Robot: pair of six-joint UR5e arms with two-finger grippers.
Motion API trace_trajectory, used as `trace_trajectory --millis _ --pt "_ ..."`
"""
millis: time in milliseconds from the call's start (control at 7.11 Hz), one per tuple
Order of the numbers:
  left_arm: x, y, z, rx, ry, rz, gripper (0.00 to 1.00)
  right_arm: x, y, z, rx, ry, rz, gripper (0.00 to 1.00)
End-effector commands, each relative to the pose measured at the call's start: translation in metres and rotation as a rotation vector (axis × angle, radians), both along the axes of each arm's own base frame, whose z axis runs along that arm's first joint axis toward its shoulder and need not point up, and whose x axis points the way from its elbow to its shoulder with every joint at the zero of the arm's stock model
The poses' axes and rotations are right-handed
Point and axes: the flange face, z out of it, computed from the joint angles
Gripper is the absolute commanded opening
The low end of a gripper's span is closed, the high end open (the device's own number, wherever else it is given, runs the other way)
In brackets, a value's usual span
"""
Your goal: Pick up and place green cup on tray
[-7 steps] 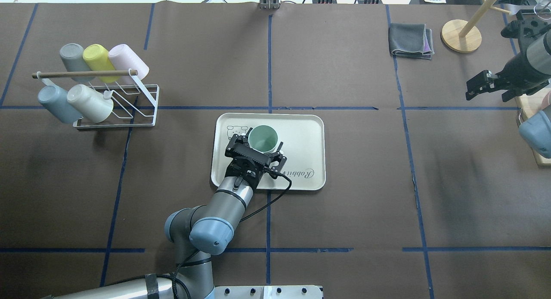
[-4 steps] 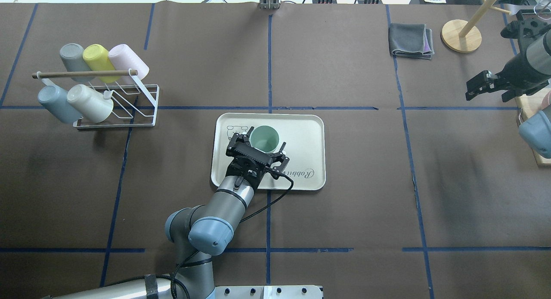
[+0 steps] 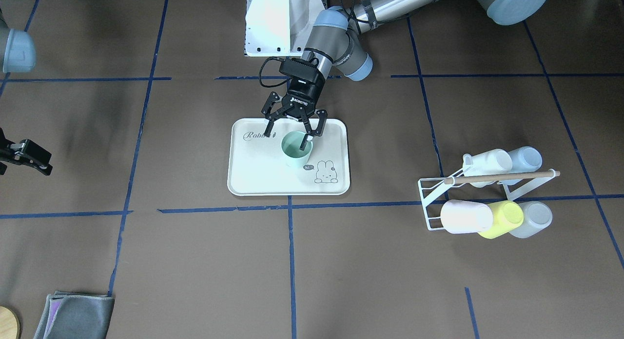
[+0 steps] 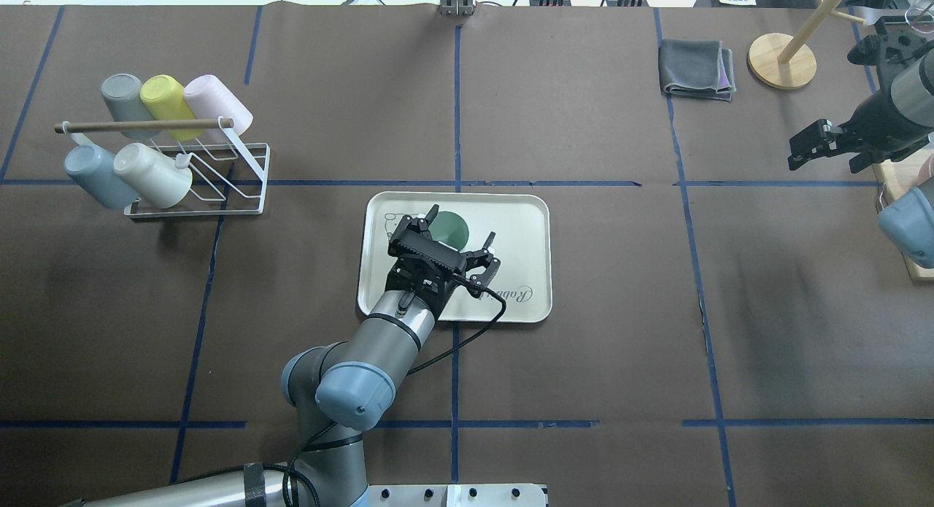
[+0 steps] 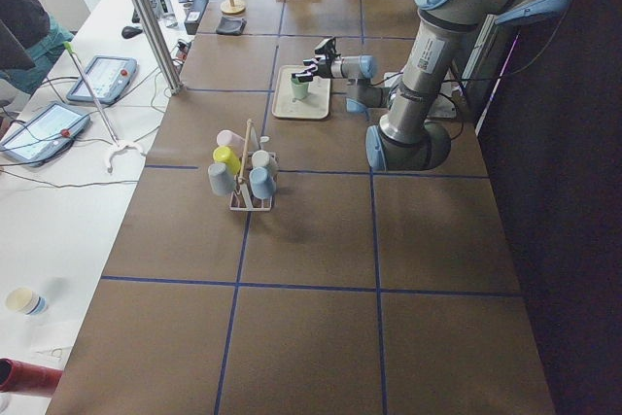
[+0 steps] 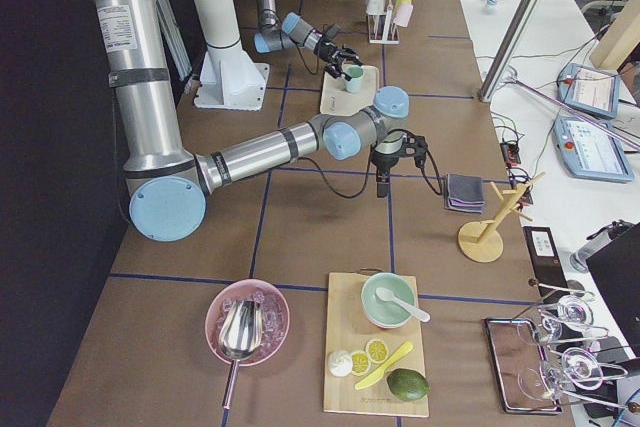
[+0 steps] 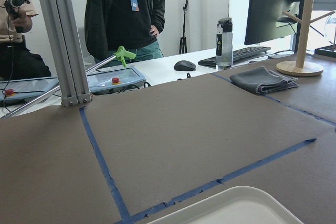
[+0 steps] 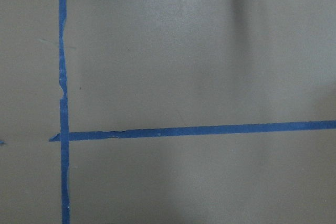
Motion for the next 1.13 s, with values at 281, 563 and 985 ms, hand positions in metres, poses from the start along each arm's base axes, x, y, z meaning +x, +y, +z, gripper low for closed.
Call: trace_trajectory --millis 281,563,985 --pt "-0.062 -0.046 -0.048 0.016 -0.062 0.03 1.0 0.0 0.0 -0.002 0.003 -0.002 0.001 1.0" --pt "-0.113 -0.082 -0.055 -0.025 -0.151 0.052 1.0 0.003 0.001 0.001 0.003 -0.005 -0.005 1.0" --pt "-0.198 -0.149 -0.022 -0.127 -0.249 0.103 1.0 0.016 -0.001 0.004 -0.001 -0.01 0.013 1.0"
